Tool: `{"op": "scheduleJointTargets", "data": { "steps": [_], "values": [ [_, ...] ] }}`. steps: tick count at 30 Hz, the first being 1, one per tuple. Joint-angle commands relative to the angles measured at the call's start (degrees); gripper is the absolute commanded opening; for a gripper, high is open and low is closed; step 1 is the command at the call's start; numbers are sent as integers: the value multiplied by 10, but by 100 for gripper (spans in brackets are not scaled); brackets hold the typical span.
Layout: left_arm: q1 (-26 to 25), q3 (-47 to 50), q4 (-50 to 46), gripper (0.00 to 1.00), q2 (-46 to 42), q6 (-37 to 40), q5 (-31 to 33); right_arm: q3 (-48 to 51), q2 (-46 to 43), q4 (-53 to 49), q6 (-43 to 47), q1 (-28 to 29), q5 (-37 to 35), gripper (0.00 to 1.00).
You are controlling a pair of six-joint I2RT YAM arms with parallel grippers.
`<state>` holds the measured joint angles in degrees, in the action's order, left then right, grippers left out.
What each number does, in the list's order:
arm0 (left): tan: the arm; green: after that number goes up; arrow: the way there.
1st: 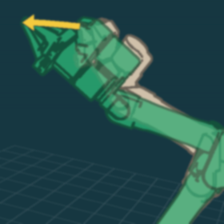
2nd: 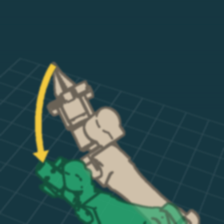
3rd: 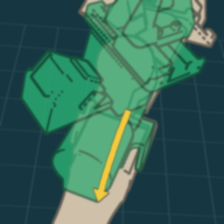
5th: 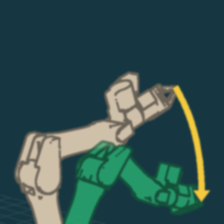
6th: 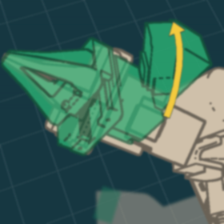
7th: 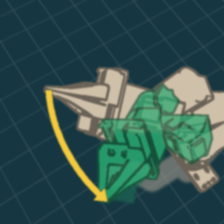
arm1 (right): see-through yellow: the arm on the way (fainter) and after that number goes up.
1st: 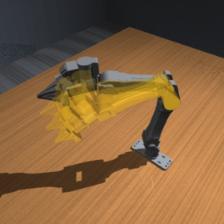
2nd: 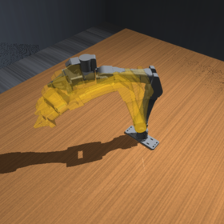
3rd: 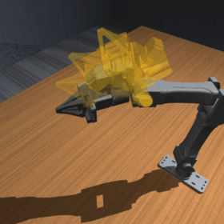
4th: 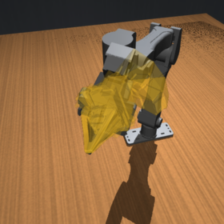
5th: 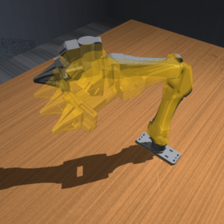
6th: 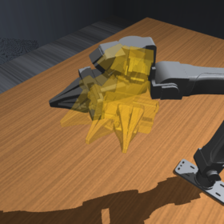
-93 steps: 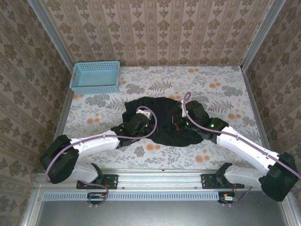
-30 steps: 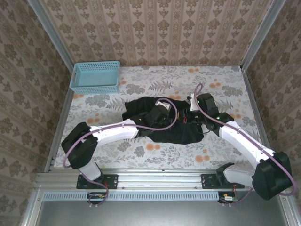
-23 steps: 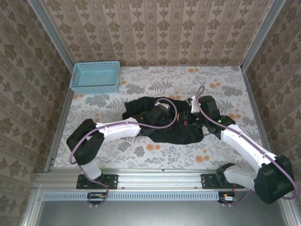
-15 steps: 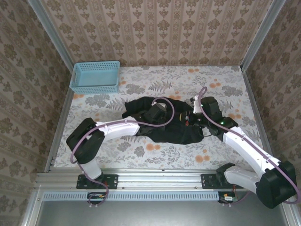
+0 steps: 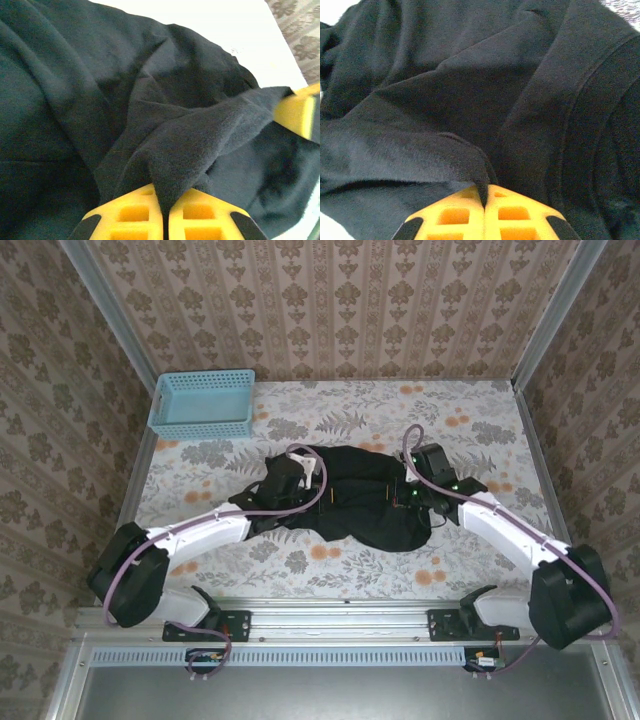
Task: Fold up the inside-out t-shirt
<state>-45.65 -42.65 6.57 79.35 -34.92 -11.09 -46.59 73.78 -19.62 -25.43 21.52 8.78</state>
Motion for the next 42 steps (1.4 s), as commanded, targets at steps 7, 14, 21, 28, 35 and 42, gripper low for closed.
{"op": "scheduleJointTargets", "data": {
  "steps": [7,14,21,28,35,42],
  "values": [
    [9,20,75,0,-13,-15,-64,-48,-5,-32,17,19,-79,50],
    [29,20,122,0,-1,-56,-110,29,-85,102,-5,71,84,60],
    [32,2,112,0,3,-56,-119,47,-17,182,-17,122,89,58],
    [36,5,122,1,5,-64,-131,53,23,257,7,142,78,67],
    [40,13,145,1,5,-83,-152,49,56,303,32,148,58,50],
    [45,20,149,1,0,-90,-154,51,41,288,52,164,-40,22]
  ]
}}
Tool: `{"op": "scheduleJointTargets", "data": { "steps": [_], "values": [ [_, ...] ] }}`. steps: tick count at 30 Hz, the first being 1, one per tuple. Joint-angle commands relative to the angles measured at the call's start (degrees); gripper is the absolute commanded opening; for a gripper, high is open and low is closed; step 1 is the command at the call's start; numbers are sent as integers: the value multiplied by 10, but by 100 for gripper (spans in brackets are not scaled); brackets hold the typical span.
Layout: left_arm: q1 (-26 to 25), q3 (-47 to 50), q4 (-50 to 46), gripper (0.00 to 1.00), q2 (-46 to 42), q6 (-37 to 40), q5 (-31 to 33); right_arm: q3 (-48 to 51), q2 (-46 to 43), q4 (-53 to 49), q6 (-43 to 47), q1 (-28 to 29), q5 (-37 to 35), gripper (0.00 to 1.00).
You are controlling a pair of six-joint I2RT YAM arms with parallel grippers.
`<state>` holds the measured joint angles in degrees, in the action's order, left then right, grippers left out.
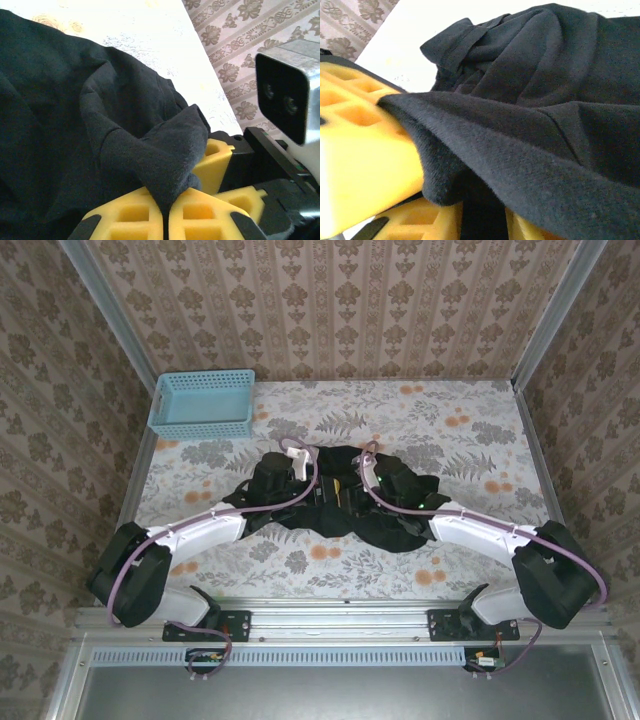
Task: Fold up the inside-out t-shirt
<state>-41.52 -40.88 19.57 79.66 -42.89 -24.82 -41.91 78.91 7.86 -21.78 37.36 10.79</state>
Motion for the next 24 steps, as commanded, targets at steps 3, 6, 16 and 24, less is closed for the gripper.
{"op": "scheduleJointTargets", "data": {
  "steps": [3,6,16,24],
  "values": [
    [13,1,3,1,-11,-6,-11,10,-46,-27,11,7,-120,10],
    [13,-35,-95,2,-25,44,37,-7,-78,-108,19,8,-157,3],
    [13,-137,-270,15,-1,161,100,-127,-170,-334,4,3,-135,0],
    [-30,-152,-386,37,-35,245,271,-347,-103,-606,-21,-11,-203,0]
  ]
}}
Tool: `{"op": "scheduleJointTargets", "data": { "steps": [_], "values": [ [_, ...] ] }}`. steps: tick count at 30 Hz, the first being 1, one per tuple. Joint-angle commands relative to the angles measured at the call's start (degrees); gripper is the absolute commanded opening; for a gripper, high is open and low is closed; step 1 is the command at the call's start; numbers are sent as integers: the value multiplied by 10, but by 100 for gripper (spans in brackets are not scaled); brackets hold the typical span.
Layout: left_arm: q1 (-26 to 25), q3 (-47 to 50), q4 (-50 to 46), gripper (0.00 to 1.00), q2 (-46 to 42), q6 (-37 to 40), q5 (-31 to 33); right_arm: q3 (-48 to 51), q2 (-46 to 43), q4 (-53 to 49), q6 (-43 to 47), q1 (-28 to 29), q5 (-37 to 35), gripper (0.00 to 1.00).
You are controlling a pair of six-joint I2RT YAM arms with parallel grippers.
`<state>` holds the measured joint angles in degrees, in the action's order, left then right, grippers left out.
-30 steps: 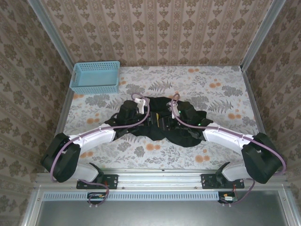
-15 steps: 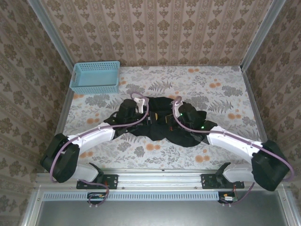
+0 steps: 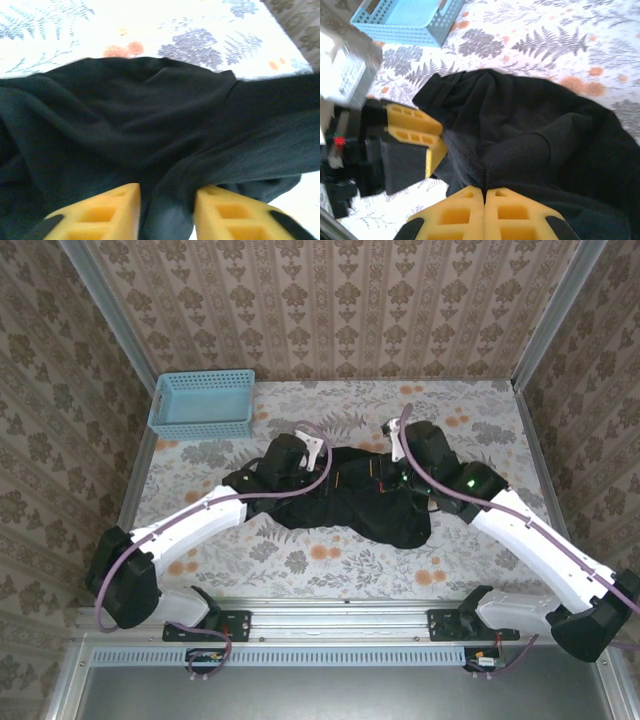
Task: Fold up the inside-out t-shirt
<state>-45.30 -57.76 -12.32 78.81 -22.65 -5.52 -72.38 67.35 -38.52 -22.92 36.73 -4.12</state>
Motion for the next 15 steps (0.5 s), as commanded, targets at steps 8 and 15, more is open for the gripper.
{"op": "scheduleJointTargets", "data": {
  "steps": [8,15],
  "values": [
    [76,75,-43,42,-84,-16,57,-26,-35,-153,22,-15,-116,0],
    [79,1,-167,55,30,-1,136,40,-100,-110,0,-52,-112,0]
  ]
}}
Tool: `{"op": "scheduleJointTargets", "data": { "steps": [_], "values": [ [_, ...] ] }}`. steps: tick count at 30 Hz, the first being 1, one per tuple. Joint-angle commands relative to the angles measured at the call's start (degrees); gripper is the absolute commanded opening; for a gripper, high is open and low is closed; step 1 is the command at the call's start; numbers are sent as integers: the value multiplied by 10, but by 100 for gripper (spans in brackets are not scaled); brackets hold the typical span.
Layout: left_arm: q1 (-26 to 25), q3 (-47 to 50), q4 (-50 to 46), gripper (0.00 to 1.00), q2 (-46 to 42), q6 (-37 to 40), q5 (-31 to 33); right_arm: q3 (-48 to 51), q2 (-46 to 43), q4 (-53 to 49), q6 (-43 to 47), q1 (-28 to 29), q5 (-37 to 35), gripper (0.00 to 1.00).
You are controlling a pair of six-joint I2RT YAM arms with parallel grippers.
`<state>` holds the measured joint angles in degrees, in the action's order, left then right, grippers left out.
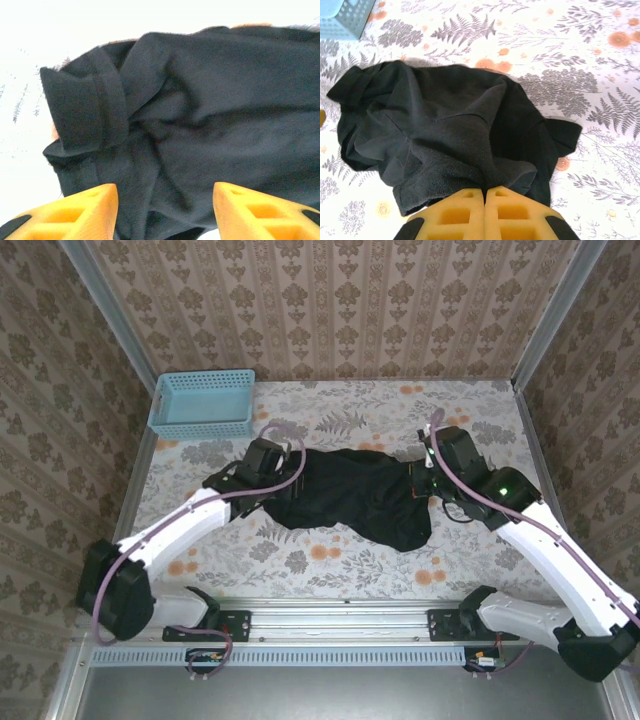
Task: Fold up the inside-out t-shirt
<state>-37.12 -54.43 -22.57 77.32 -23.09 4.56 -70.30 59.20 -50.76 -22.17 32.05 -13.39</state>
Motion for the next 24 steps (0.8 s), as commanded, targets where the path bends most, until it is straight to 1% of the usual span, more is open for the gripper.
{"op": "scheduleJointTargets", "data": {
  "steps": [1,4,6,8,12,13,16,18,20,22,24],
  "values": [
    [-2,-39,-72,55,63,1,42,22,-21,16,-10,-6,-17,0],
    [-1,-65,-87,58,113,-8,95,25,-22,22,-11,-6,-16,0],
    [-1,-81,-83,67,150,-7,124,26,-22,22,-11,-7,-17,0],
    [-1,-106,-85,72,191,-12,137,28,-27,22,-17,-8,-23,0],
    [-2,-159,-118,71,257,-31,200,43,-42,28,-29,-11,-24,0],
    [-1,-166,-122,69,267,-33,214,43,-41,25,-31,-13,-26,0],
    [16,-181,-131,57,291,-31,240,39,-40,6,-37,-21,-48,0],
    [32,-183,-134,49,295,-23,236,34,-47,-17,-51,-37,-88,0],
    [47,-177,-131,41,286,-18,225,41,-68,-22,-58,-60,-109,0],
    [60,-166,-124,32,271,-13,224,50,-90,-21,-59,-91,-105,0],
    [76,-160,-119,26,259,-11,212,53,-105,-14,-51,-114,-85,0]
  ]
}}
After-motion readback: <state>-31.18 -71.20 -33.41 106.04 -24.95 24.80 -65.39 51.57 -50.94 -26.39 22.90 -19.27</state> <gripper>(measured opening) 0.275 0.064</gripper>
